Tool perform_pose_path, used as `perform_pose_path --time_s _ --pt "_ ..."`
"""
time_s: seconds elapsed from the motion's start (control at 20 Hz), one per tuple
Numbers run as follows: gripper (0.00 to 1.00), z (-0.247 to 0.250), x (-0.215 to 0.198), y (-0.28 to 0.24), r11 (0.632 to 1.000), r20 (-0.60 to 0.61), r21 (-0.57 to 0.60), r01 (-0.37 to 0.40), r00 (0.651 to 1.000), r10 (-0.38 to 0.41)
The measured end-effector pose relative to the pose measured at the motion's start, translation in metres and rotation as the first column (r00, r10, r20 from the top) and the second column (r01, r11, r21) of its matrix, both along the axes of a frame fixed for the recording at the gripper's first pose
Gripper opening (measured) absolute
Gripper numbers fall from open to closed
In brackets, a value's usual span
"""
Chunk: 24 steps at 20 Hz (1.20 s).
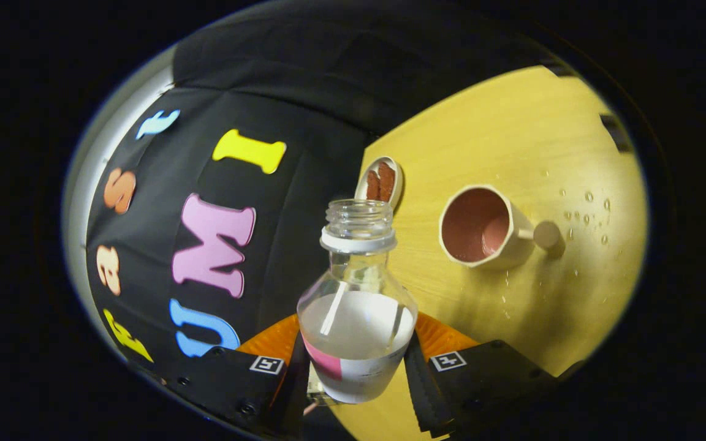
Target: Take the bottle from table, then pour the juice into the cup, finally place the bottle on the coaster
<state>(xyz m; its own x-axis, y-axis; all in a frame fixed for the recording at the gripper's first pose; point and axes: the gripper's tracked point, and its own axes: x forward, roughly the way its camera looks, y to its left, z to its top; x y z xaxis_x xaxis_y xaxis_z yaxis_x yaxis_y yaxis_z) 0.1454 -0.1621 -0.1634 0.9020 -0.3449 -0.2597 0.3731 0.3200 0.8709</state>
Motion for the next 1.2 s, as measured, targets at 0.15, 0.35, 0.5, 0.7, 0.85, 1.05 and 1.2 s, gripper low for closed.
perform_pose_path --time_s 0.15,0.35,0.5,0.7,0.85,1.05,1.2 --pt "0.71 0.003 -0.019 0.005 0.955 -0.107 -0.296 -0.035 0.994 0.003" --pt "0.71 0.008 -0.035 0.024 0.8 -0.212 -0.59 -0.11 0.977 -0.022" --pt "0.71 0.013 -0.033 0.041 0.633 -0.252 -0.755 -0.168 0.967 -0.044" --pt "0.71 0.005 -0.009 0.081 0.485 -0.293 -0.835 -0.26 0.956 0.008" --pt "0.71 0.003 0.014 0.106 0.45 -0.307 -0.84 -0.302 0.95 0.065" --pt "0.71 0.005 0.038 0.107 0.414 -0.301 -0.858 -0.302 0.951 0.07" --pt "0.71 0.006 0.059 0.098 0.396 -0.291 -0.872 -0.289 0.955 0.057"
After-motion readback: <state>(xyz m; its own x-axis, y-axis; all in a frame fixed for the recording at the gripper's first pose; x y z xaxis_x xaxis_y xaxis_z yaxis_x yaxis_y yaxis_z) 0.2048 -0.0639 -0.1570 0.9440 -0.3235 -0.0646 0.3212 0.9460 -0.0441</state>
